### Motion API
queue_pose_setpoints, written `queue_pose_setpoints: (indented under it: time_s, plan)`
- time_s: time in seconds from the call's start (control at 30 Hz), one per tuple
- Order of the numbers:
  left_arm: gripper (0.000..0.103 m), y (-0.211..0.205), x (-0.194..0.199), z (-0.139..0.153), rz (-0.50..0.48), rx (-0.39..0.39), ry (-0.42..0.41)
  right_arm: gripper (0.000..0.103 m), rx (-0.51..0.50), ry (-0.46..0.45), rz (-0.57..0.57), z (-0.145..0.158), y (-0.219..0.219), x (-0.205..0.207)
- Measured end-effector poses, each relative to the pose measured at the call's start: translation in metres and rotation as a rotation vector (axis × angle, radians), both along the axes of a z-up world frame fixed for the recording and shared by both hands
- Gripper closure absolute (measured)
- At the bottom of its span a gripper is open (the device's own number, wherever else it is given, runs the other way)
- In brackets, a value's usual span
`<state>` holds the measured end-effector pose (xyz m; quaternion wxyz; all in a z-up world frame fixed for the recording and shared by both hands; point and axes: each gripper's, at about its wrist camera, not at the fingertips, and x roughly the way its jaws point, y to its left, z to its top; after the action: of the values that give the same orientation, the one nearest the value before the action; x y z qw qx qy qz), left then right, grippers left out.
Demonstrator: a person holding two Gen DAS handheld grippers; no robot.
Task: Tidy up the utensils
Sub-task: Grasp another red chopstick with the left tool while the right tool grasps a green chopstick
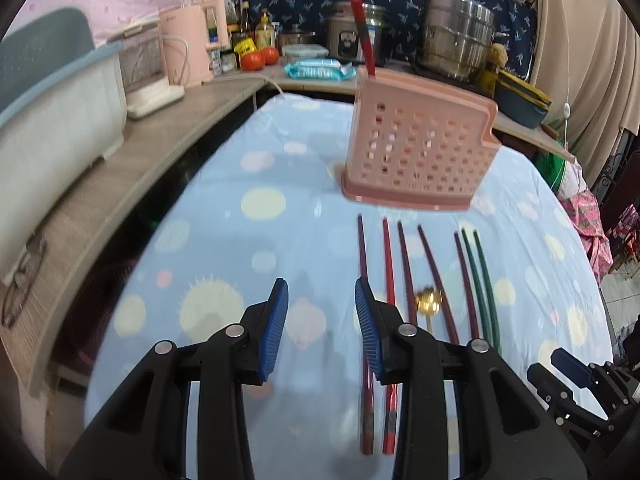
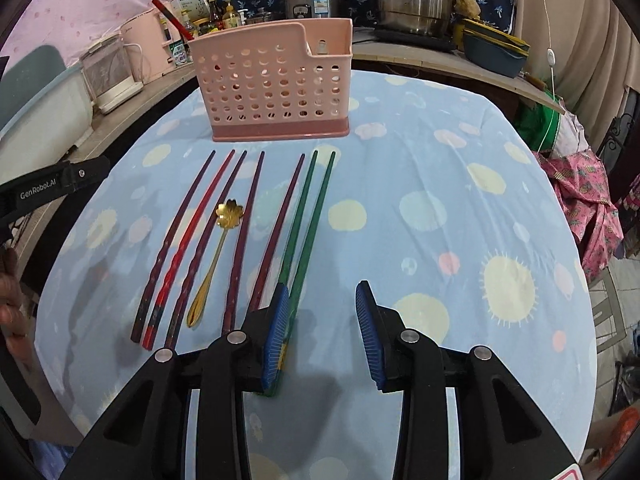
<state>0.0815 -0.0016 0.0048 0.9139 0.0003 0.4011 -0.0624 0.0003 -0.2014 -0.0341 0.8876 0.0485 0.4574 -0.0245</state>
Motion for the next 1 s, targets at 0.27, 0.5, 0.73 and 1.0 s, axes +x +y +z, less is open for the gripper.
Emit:
queue_pose_setpoints:
  time_s: [0.27,0.5,0.73,1.0]
  plan:
    - [0.07,-0.003,-0.01,-0.033,-0.003,0.013,0.071,0.069,-0.006,0.038,0.013,-0.017,0.008,-0.001]
    - [0.07,-0.005,-0.01,-0.046,-0.004,0.017,0.099,0.072,-0.009,0.06,0.03,-0.027,0.011,0.0]
    - [0.07,-0.011,-0.012,-0.055,-0.019,0.023,0.124,0.072,-0.01,0.057,0.037,-0.028,0.011,0.0]
    - [0.07,-0.016,-0.018,-0.063,-0.035,0.043,0.129,0.076,-0.005,0.076,0.043,-0.035,0.012,-0.001]
